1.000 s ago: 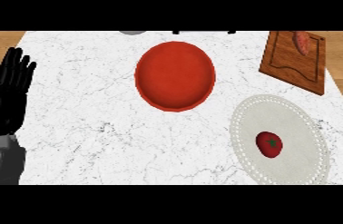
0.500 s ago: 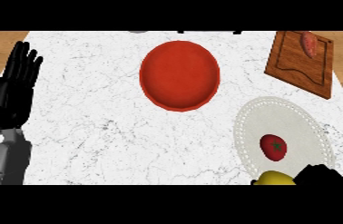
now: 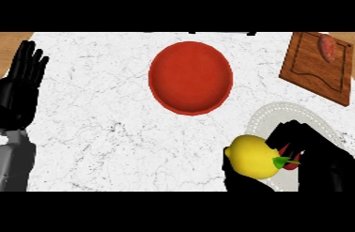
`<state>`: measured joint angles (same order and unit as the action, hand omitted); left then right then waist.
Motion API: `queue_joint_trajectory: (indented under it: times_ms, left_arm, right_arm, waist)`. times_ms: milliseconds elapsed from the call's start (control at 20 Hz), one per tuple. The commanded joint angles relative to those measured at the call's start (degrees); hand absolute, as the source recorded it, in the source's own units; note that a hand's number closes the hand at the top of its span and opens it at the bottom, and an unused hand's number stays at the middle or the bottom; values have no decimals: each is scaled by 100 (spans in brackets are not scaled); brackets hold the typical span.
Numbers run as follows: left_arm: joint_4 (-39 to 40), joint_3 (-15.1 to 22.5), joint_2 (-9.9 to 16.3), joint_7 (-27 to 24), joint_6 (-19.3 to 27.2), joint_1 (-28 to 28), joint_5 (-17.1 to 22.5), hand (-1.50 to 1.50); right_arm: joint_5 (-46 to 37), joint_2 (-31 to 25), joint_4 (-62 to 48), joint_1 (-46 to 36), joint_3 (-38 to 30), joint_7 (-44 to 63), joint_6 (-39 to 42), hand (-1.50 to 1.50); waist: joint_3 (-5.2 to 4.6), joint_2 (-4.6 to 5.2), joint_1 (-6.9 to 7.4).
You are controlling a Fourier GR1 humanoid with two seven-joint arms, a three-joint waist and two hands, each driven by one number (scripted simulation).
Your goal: Pick the lemon from the placemat and place it in the bowl
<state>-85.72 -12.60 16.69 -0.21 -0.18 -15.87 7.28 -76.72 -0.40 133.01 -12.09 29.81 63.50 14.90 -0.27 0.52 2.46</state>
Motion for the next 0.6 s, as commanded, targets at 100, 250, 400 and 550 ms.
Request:
queue_joint_trajectory:
  times_ms: [100, 250, 400, 550]
  left_arm:
    - [180, -52, 96, -119, -125, -19, 12, 0]
    - [138, 74, -58, 34, 24, -248, -30, 0]
    - [188, 87, -109, -124, 21, -109, -75, 0]
    - [344, -58, -6, -225, 4, -204, -43, 0]
  right_arm:
    - [1073, 38, -1429, -1579, -629, 1309, 203, 150]
    - [1685, 38, -2406, -2140, -900, 1294, -326, 150]
    - [1953, 38, -3285, -2699, -1175, 1269, -611, 150]
    - [2128, 38, -4338, -3074, -1379, 944, -1014, 150]
  waist:
    - [6, 7, 41]
    - [15, 12, 42]
    - [15, 9, 32]
    - [18, 21, 9]
